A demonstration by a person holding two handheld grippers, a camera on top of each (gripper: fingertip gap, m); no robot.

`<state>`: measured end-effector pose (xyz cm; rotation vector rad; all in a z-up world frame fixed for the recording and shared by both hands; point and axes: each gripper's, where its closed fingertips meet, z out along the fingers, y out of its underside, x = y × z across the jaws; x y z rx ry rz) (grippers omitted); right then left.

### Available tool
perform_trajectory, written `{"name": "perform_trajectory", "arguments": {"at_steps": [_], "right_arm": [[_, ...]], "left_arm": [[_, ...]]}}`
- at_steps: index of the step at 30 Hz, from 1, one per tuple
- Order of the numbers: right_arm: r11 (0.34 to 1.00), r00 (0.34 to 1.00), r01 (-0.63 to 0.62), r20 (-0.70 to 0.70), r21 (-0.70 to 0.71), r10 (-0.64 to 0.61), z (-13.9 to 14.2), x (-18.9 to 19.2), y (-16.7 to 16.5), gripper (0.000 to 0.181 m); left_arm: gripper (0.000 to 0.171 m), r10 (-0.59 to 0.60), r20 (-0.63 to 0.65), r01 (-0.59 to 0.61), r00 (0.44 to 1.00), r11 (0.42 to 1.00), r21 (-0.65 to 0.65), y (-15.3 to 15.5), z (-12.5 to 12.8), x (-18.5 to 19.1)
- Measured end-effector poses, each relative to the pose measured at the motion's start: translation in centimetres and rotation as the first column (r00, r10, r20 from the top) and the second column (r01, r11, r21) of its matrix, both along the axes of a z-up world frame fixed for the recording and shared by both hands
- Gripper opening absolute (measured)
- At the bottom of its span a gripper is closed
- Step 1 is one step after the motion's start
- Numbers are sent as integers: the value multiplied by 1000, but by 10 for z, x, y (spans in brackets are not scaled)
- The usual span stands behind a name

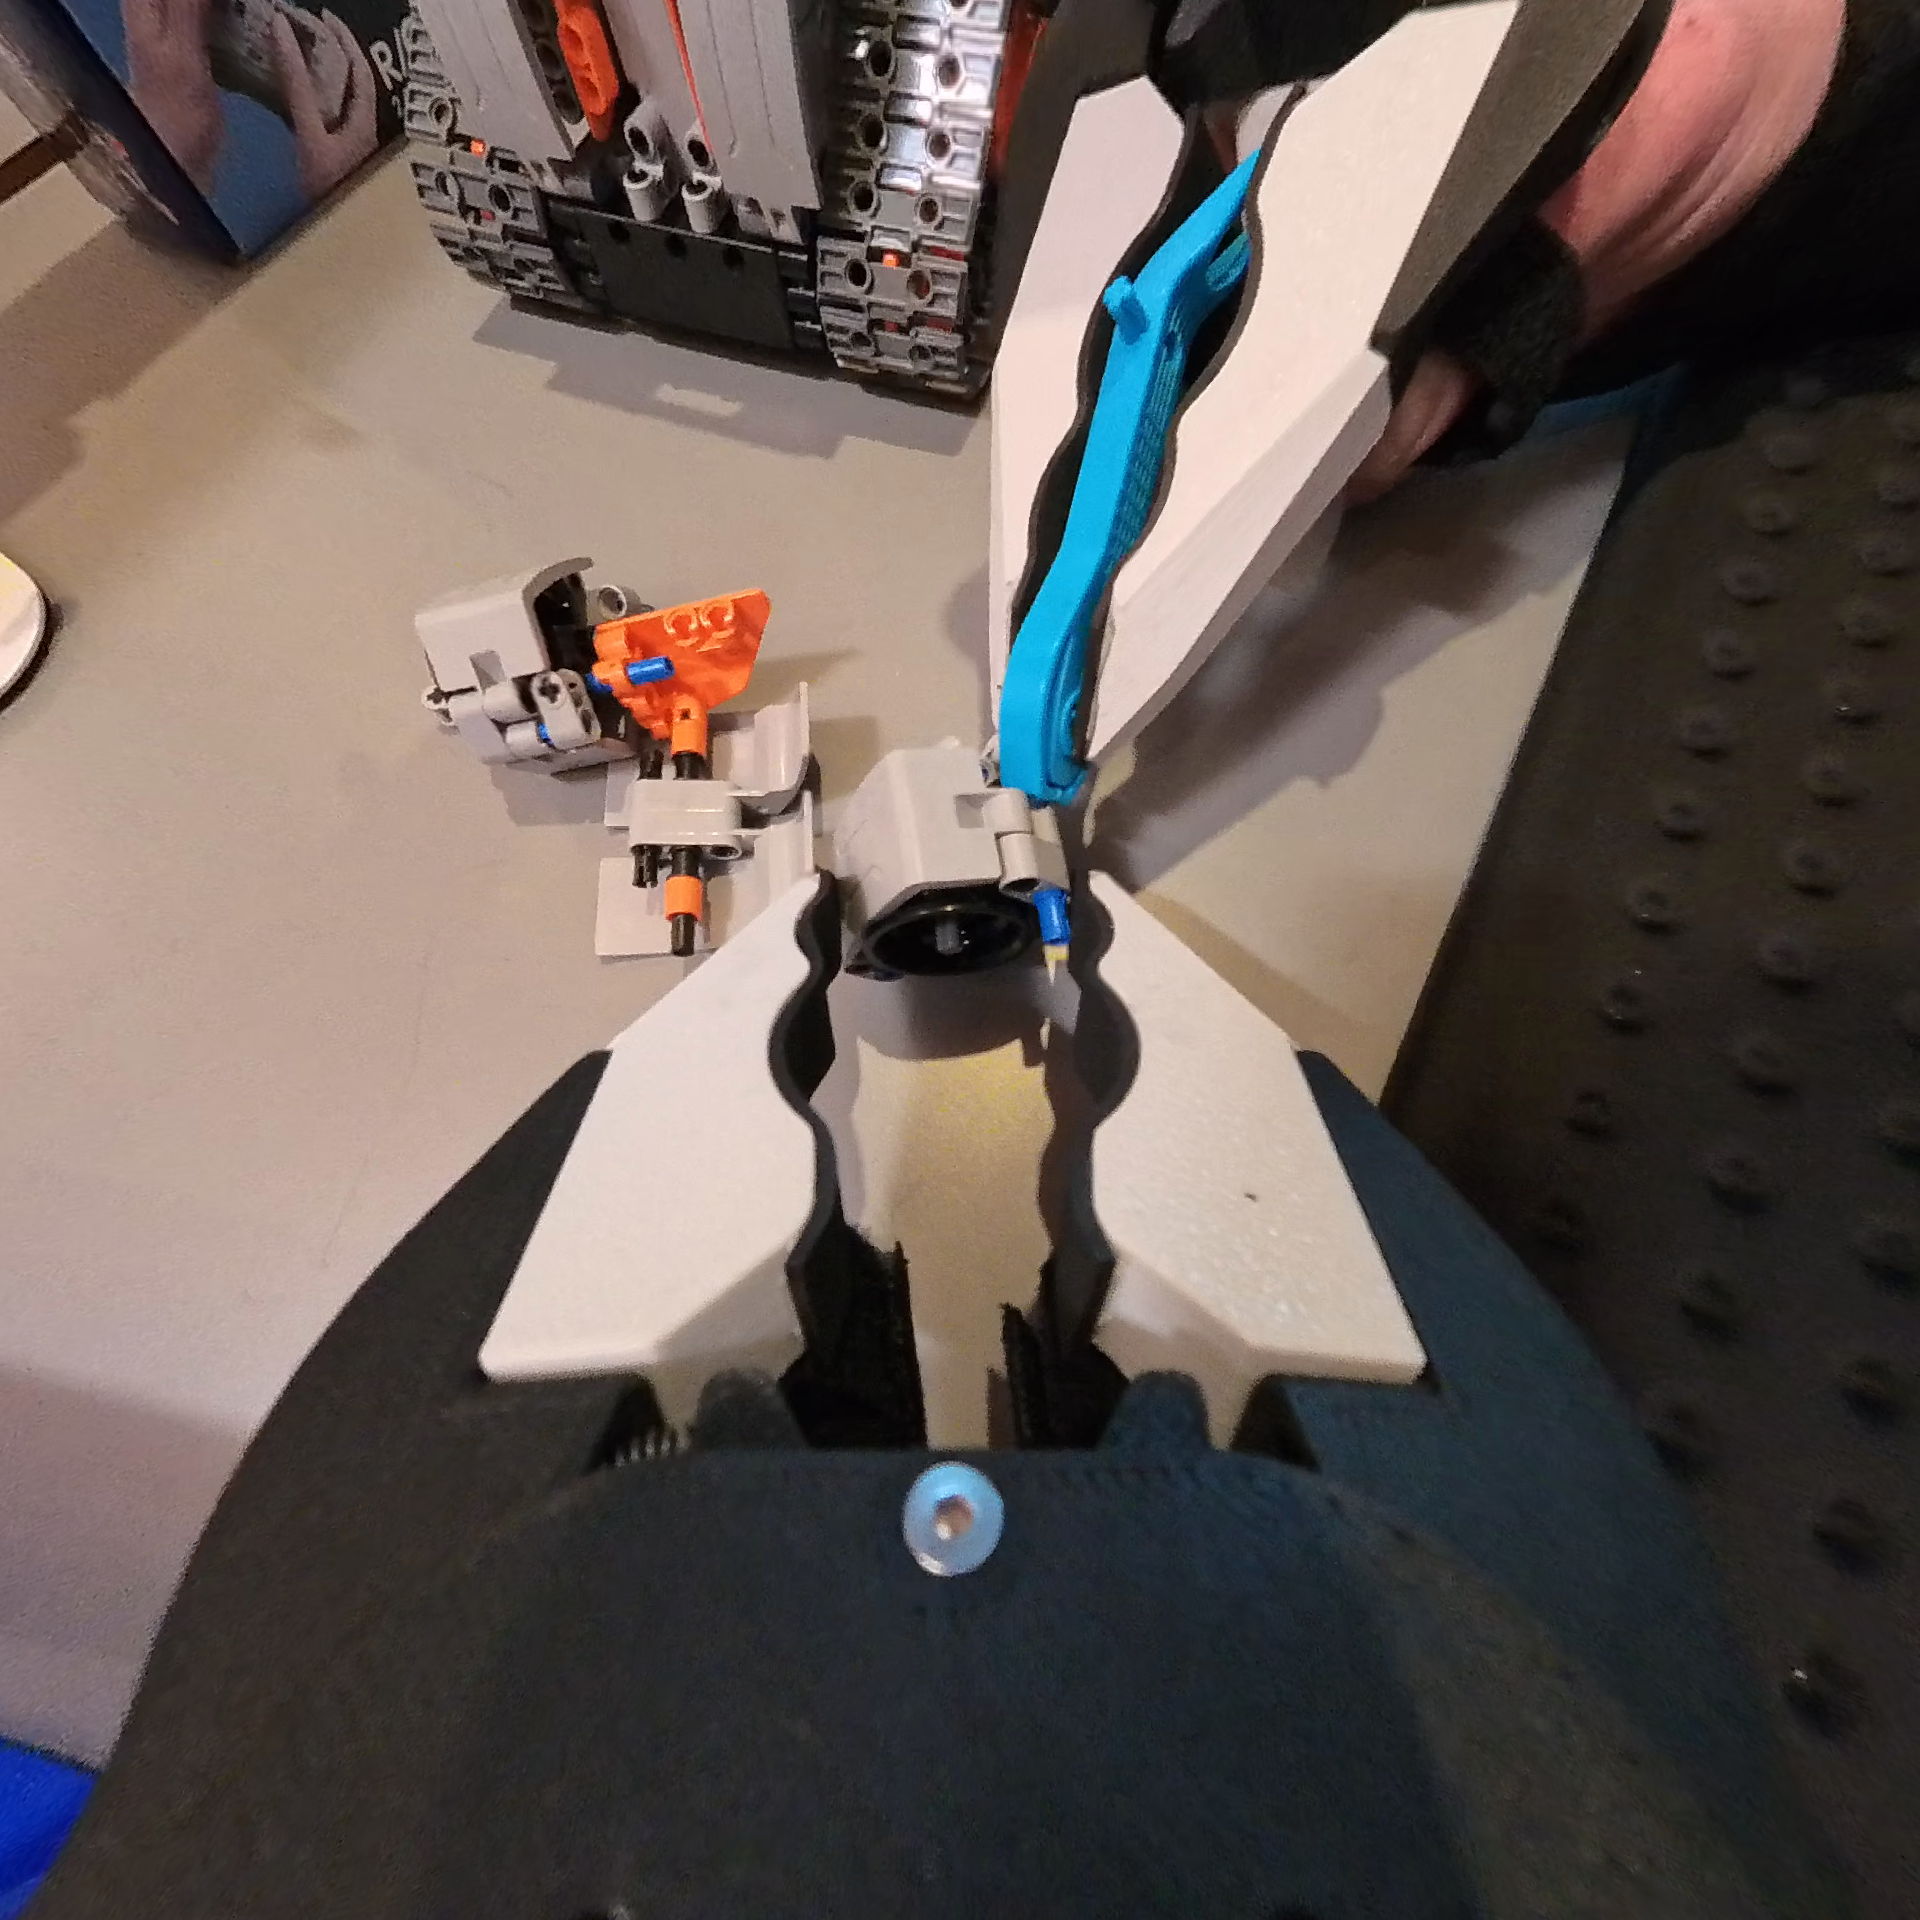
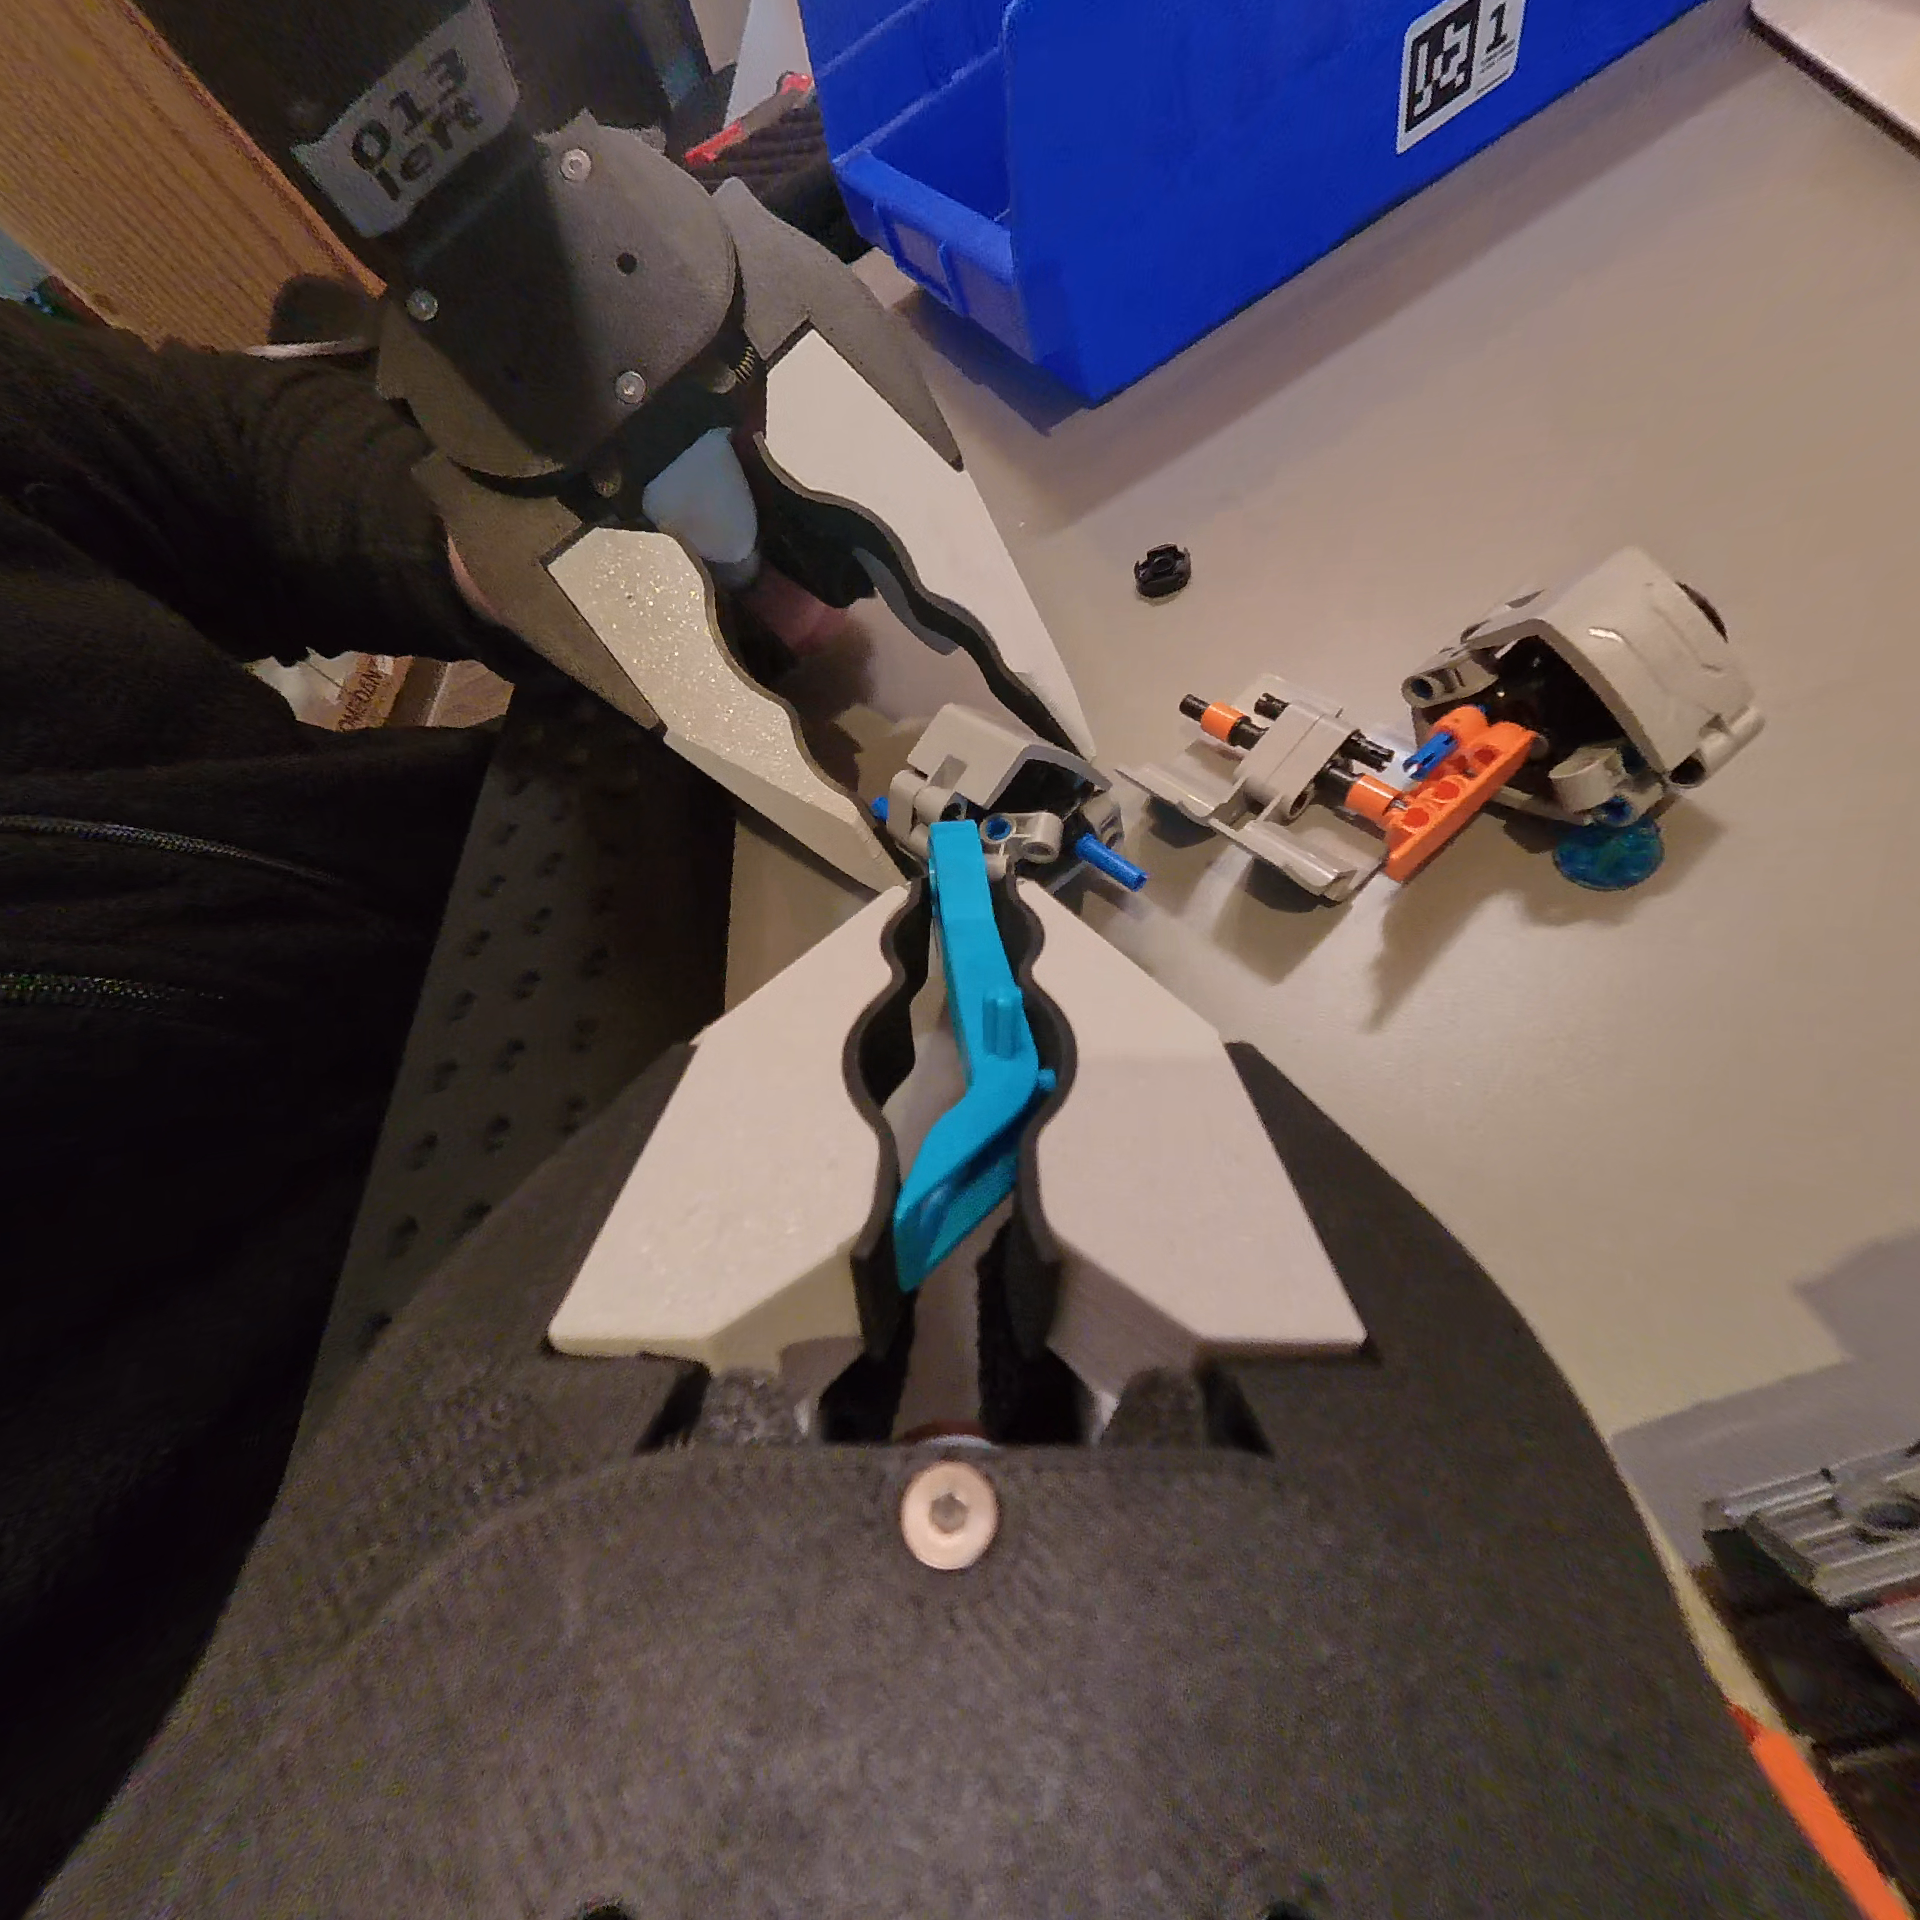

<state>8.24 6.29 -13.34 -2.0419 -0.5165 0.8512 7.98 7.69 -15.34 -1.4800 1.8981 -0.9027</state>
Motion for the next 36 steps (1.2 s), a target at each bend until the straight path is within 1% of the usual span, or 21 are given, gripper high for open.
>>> {"name": "perform_trajectory", "arguments": {"at_steps": [3,8,9,10,11,12,13,14,15,16,18,19,22,25,30,33,36], "right_arm": [[1000,999,-7,-41,-4,7,3,0,0,10],[999,995,-24,-93,34,27,13,0,-1,10],[998,989,-47,-139,47,53,20,-5,-4,10],[994,978,-85,-183,64,95,27,-14,-7,9],[992,987,-98,-118,78,107,23,-22,-7,9],[990,995,-100,-17,98,102,19,-23,-6,10],[988,996,-93,-1,120,94,23,-23,-6,11],[989,995,-87,-28,123,91,28,-21,-8,11],[990,996,-80,-41,119,85,28,-17,-9,10],[991,996,-67,-47,115,73,29,-12,-10,10],[992,998,-52,-24,114,55,30,-6,-12,10],[993,999,-38,5,115,38,28,-3,-12,10],[993,1000,-1,27,120,-2,28,2,-9,10],[995,999,8,53,104,-14,23,2,-9,11],[995,990,3,142,99,-17,17,1,-8,11],[993,978,-25,211,113,0,13,-2,-11,11],[994,973,-33,232,107,7,9,-4,-12,11]], "left_arm": [[41,-7,21,8,1000,999,-36,0,4,0],[40,-11,76,13,997,999,-30,-1,14,0],[41,-16,87,18,996,1000,-24,-2,16,0],[41,-51,103,55,993,998,-39,-11,18,2],[40,-66,74,66,995,998,5,-15,12,3],[40,-56,55,50,997,994,100,-11,6,3],[41,-53,81,44,995,994,104,-11,11,4],[41,-54,101,48,993,997,58,-11,16,4],[41,-47,91,45,995,999,25,-9,14,3],[41,-40,96,40,995,999,9,-8,15,4],[41,-39,119,35,992,999,29,-8,20,4],[41,-45,114,41,993,999,35,-9,18,4],[41,-40,116,36,992,999,34,-9,19,4],[41,-32,101,28,994,999,44,-7,16,4],[41,-26,74,21,997,997,72,-6,11,4],[41,-21,64,16,998,997,79,-5,9,4],[41,-24,59,19,998,996,85,-6,8,4]]}}
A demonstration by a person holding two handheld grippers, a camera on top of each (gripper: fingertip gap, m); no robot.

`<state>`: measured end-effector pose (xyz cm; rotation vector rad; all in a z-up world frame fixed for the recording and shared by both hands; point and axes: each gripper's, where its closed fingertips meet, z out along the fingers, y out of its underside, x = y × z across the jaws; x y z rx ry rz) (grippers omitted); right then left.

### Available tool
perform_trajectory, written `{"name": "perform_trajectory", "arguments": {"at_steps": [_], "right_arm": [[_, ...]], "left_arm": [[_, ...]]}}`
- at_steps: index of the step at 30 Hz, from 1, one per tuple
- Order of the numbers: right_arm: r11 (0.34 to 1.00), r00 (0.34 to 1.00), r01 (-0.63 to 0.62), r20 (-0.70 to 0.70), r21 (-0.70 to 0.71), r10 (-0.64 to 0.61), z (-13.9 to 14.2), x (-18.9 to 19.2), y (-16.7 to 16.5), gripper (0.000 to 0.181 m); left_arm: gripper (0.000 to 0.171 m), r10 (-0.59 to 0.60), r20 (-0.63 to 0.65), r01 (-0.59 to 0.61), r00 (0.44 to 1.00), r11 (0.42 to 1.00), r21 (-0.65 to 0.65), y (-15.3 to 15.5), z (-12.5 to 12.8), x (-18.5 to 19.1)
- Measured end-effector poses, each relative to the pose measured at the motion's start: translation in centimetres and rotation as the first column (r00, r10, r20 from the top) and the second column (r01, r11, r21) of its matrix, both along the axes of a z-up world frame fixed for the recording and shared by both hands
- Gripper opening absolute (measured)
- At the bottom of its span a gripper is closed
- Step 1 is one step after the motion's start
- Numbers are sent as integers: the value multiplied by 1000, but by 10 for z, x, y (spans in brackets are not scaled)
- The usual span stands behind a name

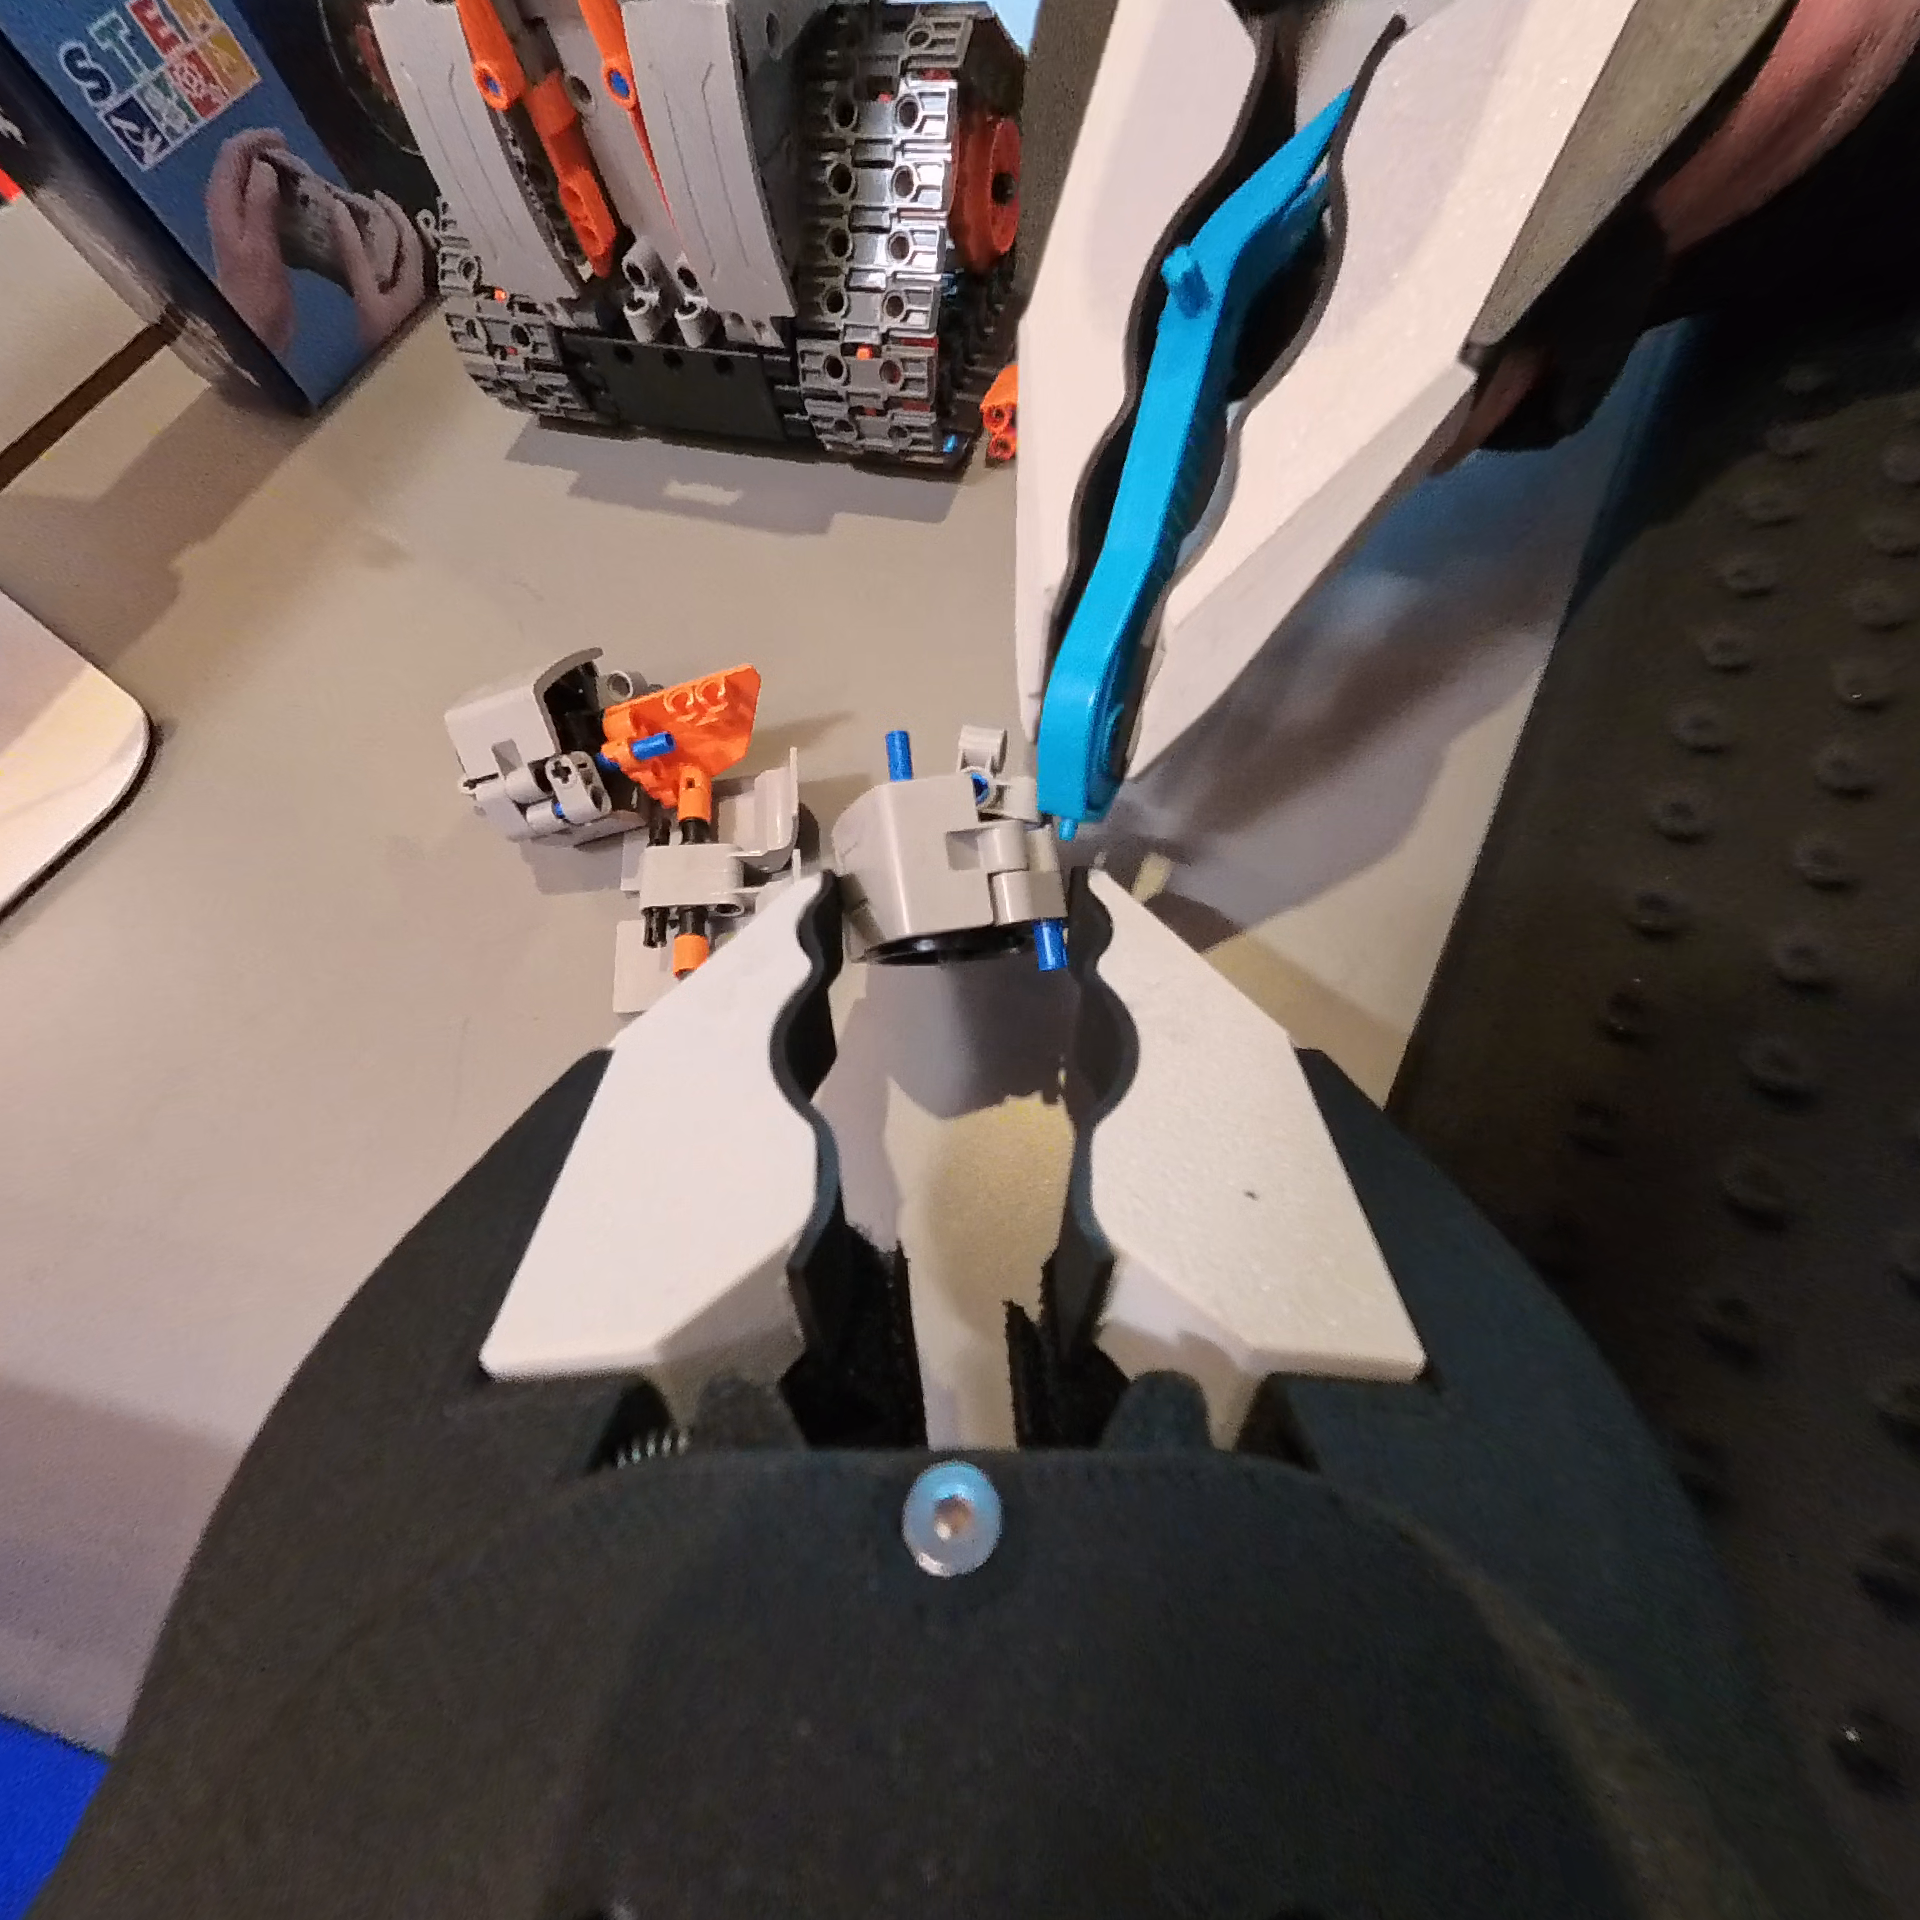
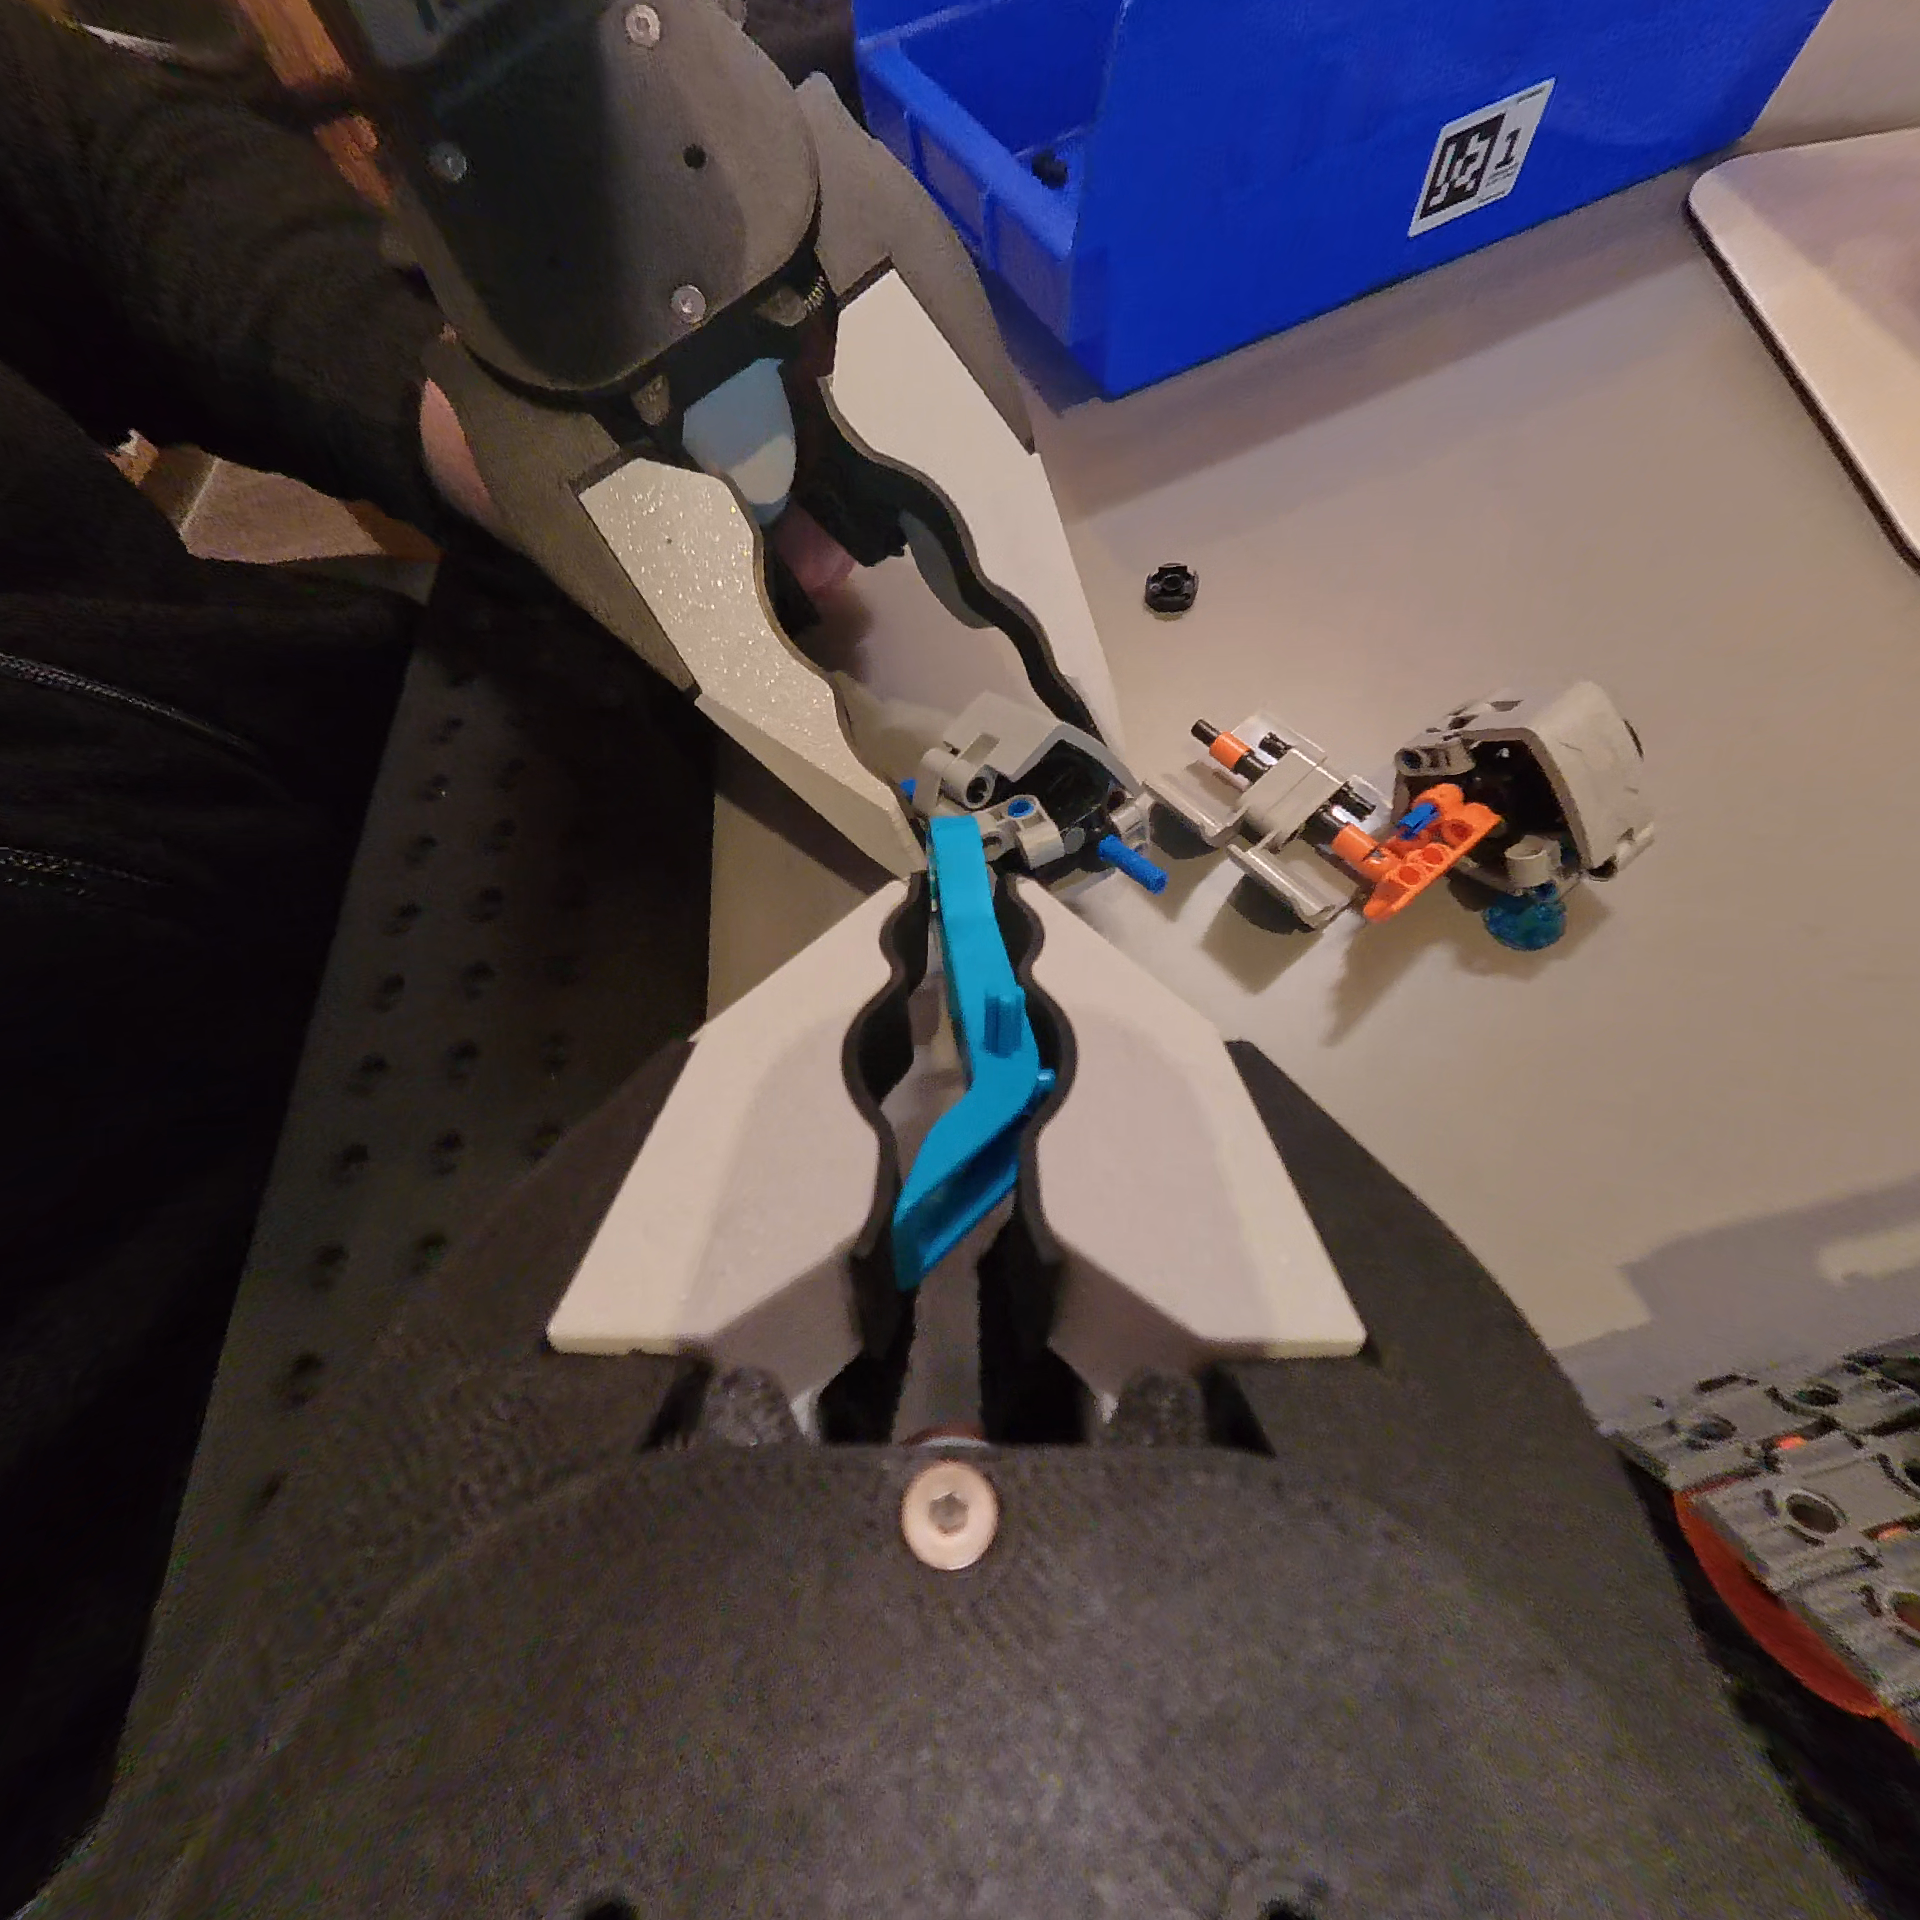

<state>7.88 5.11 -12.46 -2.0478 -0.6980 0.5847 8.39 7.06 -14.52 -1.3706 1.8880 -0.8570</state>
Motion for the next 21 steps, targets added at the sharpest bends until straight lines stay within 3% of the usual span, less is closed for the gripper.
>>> {"name": "perform_trajectory", "arguments": {"at_steps": [10,21], "right_arm": [[999,998,50,-33,11,-49,4,5,4,10],[998,998,61,30,23,-62,3,13,5,10]], "left_arm": [[41,9,-10,-8,1000,999,34,3,-2,0],[41,3,-17,-3,1000,999,46,1,-4,0]]}}
